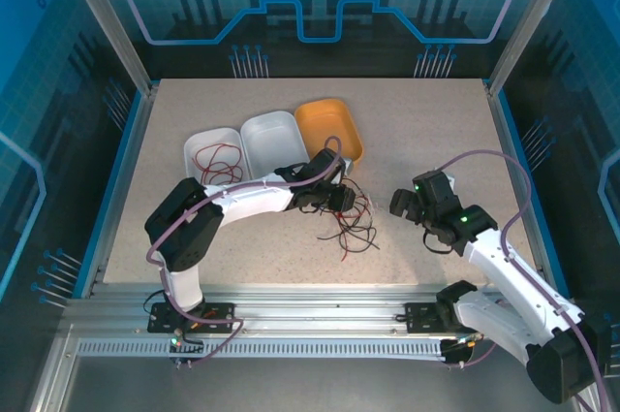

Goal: Untangle the cables

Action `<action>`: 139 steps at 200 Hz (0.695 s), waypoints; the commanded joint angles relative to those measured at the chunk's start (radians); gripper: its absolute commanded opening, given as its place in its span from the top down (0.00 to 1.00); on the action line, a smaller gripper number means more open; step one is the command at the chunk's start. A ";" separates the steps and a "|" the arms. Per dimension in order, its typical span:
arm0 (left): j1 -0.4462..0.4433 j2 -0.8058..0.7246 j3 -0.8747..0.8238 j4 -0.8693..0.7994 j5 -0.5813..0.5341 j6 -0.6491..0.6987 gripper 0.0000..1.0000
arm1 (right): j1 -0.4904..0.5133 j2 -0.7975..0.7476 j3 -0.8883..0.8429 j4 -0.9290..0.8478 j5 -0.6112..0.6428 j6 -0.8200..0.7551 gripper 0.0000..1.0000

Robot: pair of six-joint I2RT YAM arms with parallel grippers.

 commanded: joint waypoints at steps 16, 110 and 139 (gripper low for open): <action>-0.014 0.026 0.018 -0.057 -0.032 0.017 0.65 | -0.018 0.017 -0.007 0.018 -0.018 0.015 0.00; -0.017 -0.003 0.023 -0.136 -0.146 0.047 0.66 | -0.019 0.028 -0.015 0.040 -0.037 0.013 0.00; -0.017 -0.004 0.024 -0.132 -0.130 0.046 0.71 | -0.018 0.042 -0.015 0.049 -0.045 0.013 0.00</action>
